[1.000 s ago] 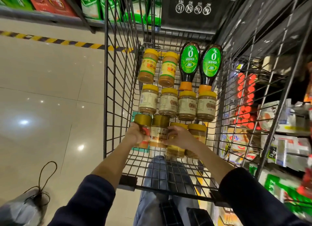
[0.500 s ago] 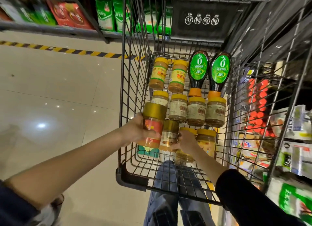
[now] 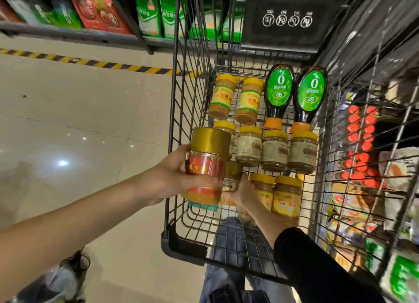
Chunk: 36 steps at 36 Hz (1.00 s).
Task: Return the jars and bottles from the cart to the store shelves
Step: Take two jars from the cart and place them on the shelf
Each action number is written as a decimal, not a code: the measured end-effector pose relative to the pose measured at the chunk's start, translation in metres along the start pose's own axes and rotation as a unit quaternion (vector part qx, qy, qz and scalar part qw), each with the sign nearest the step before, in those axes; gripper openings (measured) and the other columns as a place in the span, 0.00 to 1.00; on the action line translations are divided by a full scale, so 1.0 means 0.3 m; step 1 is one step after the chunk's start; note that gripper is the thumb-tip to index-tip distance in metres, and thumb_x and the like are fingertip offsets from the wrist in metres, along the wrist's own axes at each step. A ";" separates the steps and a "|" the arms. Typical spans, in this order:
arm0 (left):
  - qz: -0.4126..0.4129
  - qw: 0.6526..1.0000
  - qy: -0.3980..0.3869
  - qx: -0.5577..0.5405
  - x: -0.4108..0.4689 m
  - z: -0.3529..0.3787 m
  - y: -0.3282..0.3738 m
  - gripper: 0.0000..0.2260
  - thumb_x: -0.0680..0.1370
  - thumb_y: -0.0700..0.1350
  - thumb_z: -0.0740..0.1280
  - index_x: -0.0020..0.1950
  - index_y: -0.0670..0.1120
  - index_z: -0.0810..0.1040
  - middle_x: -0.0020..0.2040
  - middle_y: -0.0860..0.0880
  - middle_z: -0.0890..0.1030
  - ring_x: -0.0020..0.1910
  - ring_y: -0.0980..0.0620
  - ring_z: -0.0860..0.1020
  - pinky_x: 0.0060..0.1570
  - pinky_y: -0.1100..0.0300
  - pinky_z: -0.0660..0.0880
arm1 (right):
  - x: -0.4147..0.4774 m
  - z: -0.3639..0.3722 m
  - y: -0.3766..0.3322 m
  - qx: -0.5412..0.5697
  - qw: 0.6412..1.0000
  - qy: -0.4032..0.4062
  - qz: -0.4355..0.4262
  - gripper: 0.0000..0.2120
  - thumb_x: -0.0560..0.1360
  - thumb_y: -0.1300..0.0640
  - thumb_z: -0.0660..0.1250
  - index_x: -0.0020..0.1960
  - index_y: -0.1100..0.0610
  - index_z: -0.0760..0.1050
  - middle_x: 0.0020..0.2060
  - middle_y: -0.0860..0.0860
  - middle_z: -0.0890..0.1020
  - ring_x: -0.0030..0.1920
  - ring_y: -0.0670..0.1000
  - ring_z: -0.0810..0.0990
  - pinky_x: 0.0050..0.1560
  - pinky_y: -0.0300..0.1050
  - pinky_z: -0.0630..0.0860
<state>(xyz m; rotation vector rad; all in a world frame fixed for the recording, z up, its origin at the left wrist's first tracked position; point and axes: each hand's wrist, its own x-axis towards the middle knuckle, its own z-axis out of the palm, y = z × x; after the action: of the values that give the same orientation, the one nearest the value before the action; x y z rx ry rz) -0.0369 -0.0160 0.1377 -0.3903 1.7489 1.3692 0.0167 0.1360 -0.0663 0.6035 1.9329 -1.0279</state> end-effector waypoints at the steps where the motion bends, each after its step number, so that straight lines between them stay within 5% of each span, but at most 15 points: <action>1: 0.000 1.000 0.002 -0.002 0.000 -0.002 0.000 0.29 0.66 0.40 0.74 0.62 0.55 0.67 0.50 0.54 0.80 0.43 0.63 0.81 0.37 0.70 0.78 | 0.000 -0.001 -0.011 0.019 1.000 -0.018 0.015 0.38 0.63 0.55 0.78 0.64 0.61 0.62 0.57 0.57 0.77 0.57 0.57 0.77 0.59 0.50 0.75; 9: 0.008 1.000 0.023 0.002 -0.013 -0.006 -0.005 0.39 0.59 0.46 0.74 0.69 0.49 0.65 0.52 0.53 0.80 0.48 0.58 0.80 0.39 0.68 0.79 | 0.004 0.032 -0.012 0.112 0.991 -0.048 0.055 0.39 0.67 0.56 0.75 0.68 0.60 0.55 0.56 0.55 0.73 0.56 0.53 0.73 0.48 0.44 0.74; 14: 0.007 1.000 0.024 0.005 -0.028 -0.002 -0.004 0.37 0.60 0.45 0.74 0.67 0.51 0.66 0.53 0.52 0.80 0.50 0.58 0.80 0.40 0.68 0.79 | -0.007 0.001 -0.027 0.174 0.978 -0.087 0.074 0.36 0.67 0.62 0.74 0.68 0.60 0.58 0.64 0.55 0.69 0.65 0.55 0.68 0.65 0.46 0.66; 17: 0.005 1.000 0.025 0.013 -0.041 0.003 0.000 0.37 0.60 0.46 0.75 0.66 0.52 0.66 0.54 0.52 0.80 0.51 0.57 0.79 0.41 0.67 0.79 | -0.044 -0.032 -0.021 0.164 0.982 -0.081 0.037 0.33 0.66 0.61 0.75 0.66 0.58 0.62 0.58 0.53 0.74 0.51 0.47 0.74 0.51 0.43 0.75; 20: 0.004 0.999 0.033 0.017 -0.056 0.013 0.010 0.35 0.61 0.45 0.75 0.65 0.54 0.66 0.54 0.53 0.79 0.51 0.58 0.79 0.39 0.69 0.78 | -0.110 -0.079 -0.034 0.181 0.976 -0.119 -0.007 0.20 0.69 0.64 0.73 0.55 0.55 0.68 0.50 0.48 0.78 0.39 0.41 0.74 0.36 0.35 0.73; 24: 0.008 0.999 0.041 0.016 -0.083 0.031 0.031 0.31 0.67 0.40 0.75 0.65 0.53 0.65 0.51 0.54 0.79 0.46 0.61 0.79 0.33 0.72 0.76 | -0.183 -0.158 -0.072 0.184 0.972 -0.141 -0.045 0.26 0.73 0.65 0.68 0.67 0.59 0.62 0.56 0.49 0.73 0.42 0.44 0.73 0.37 0.35 0.76; 29: 0.013 0.998 0.049 0.027 -0.149 0.061 0.080 0.33 0.65 0.42 0.75 0.66 0.51 0.66 0.52 0.52 0.80 0.49 0.58 0.79 0.35 0.69 0.78 | -0.291 -0.274 -0.115 0.187 0.966 -0.155 -0.085 0.26 0.71 0.63 0.72 0.63 0.52 0.64 0.52 0.46 0.77 0.47 0.44 0.77 0.32 0.30 0.76; 31: 0.021 0.998 0.059 0.028 -0.186 0.076 0.110 0.31 0.66 0.41 0.75 0.64 0.52 0.65 0.51 0.53 0.79 0.48 0.59 0.78 0.33 0.71 0.77 | -0.327 -0.322 -0.124 0.210 0.959 -0.163 -0.101 0.25 0.70 0.67 0.71 0.61 0.50 0.65 0.48 0.43 0.77 0.51 0.46 0.79 0.36 0.32 0.78; 34: 0.028 0.997 0.067 0.031 -0.248 0.100 0.158 0.33 0.65 0.42 0.75 0.65 0.53 0.63 0.49 0.55 0.77 0.46 0.60 0.76 0.30 0.71 0.76 | -0.401 -0.394 -0.150 0.200 0.964 -0.131 -0.114 0.30 0.66 0.62 0.76 0.62 0.54 0.66 0.56 0.52 0.79 0.55 0.50 0.79 0.57 0.55 0.77; 36: 0.047 0.996 0.061 0.038 -0.297 0.116 0.198 0.44 0.55 0.50 0.80 0.67 0.52 0.63 0.51 0.54 0.77 0.48 0.58 0.77 0.31 0.70 0.77 | -0.486 -0.459 -0.172 0.182 0.966 -0.123 -0.139 0.34 0.65 0.58 0.77 0.65 0.54 0.65 0.56 0.52 0.80 0.56 0.48 0.79 0.58 0.50 0.77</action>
<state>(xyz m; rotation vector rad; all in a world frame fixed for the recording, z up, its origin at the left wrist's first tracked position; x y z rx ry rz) -0.0109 0.0138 0.2431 -0.3607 1.9341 1.3647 -0.0057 0.2192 0.1219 0.3834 1.6497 -1.5810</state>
